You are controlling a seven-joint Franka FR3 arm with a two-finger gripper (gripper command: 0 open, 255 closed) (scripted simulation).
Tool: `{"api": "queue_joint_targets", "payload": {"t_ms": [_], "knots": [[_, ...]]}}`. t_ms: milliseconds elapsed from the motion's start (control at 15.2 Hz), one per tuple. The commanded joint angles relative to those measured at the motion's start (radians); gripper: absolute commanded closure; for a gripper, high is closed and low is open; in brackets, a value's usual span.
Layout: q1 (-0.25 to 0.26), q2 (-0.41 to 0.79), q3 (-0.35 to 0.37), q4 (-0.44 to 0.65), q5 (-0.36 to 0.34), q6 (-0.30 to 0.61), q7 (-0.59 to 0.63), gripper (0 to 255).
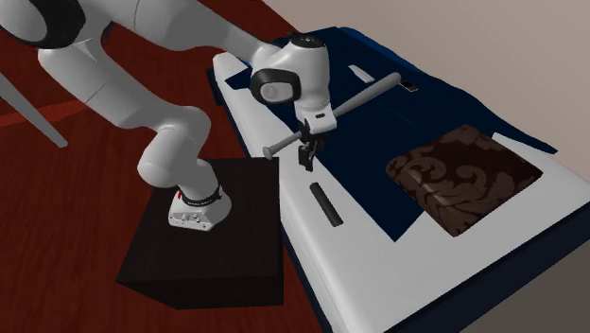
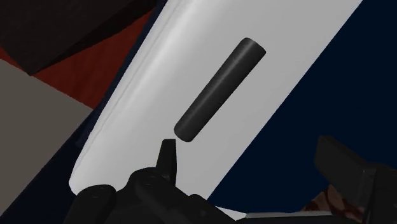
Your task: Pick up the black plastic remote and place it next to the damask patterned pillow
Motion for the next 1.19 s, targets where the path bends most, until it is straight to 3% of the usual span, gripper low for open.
{"api": "queue_joint_targets", "payload": {"t_ms": [0,198,396,528,726,792,1122], "knots": [[-0.04,0.068,0.053,-0.01,-0.012,0.082,0.114,0],[-0.119,0.187,0.143,-0.016,-0.06,0.205,0.297,0],[-0.232,0.324,0.245,-0.004,-0.17,0.314,0.522,0],[-0.327,0.426,0.316,0.017,-0.304,0.372,0.712,0],[-0.454,0.605,0.383,0.076,-0.622,0.406,1.081,0],[-0.46,0.667,0.368,0.103,-0.735,0.401,1.207,0],[-0.419,0.76,0.29,0.134,-0.898,0.419,1.334,0]]}}
